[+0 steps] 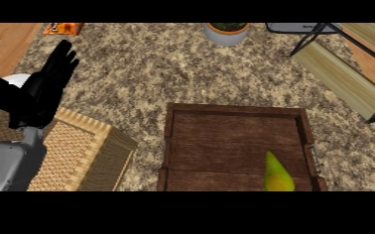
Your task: Pick the cupcake from the tray and place it in the tiered shelf
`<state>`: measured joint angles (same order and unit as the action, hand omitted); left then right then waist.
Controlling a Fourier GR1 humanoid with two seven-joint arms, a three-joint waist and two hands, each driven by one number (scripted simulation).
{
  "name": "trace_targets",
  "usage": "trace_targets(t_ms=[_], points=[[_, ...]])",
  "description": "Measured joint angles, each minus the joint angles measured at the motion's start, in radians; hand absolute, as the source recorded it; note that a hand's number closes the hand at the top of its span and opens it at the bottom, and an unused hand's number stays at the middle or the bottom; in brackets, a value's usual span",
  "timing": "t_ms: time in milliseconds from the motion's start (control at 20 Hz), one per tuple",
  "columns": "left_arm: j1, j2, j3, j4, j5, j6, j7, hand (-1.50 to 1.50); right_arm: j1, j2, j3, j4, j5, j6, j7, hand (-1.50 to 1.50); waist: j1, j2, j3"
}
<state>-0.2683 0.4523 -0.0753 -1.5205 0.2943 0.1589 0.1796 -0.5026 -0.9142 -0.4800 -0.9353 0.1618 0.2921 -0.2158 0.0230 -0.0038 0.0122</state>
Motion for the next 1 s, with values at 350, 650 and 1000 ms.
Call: trace_targets(t_ms=[350,650,1000], points=[[-0.002,-0.007,0.0,-0.012,-0.006,0.002,0.007,0.0,-0.078,-0.021,-0.005,0.193,0.055,-0.092,-0.027,-1.5,0.007,0.003,-0.001],[-0.009,-0.011,-0.001,0.0,-0.007,-0.003,-0.006,0.0,-0.161,-0.025,-0.039,0.362,0.069,-0.189,-0.152,-1.5,0.013,0.006,0.001],[-0.012,-0.011,0.001,-0.003,0.001,-0.008,0.003,0.0,-0.233,-0.1,-0.098,0.518,0.036,-0.157,-0.261,-1.5,0.016,0.009,0.0]])
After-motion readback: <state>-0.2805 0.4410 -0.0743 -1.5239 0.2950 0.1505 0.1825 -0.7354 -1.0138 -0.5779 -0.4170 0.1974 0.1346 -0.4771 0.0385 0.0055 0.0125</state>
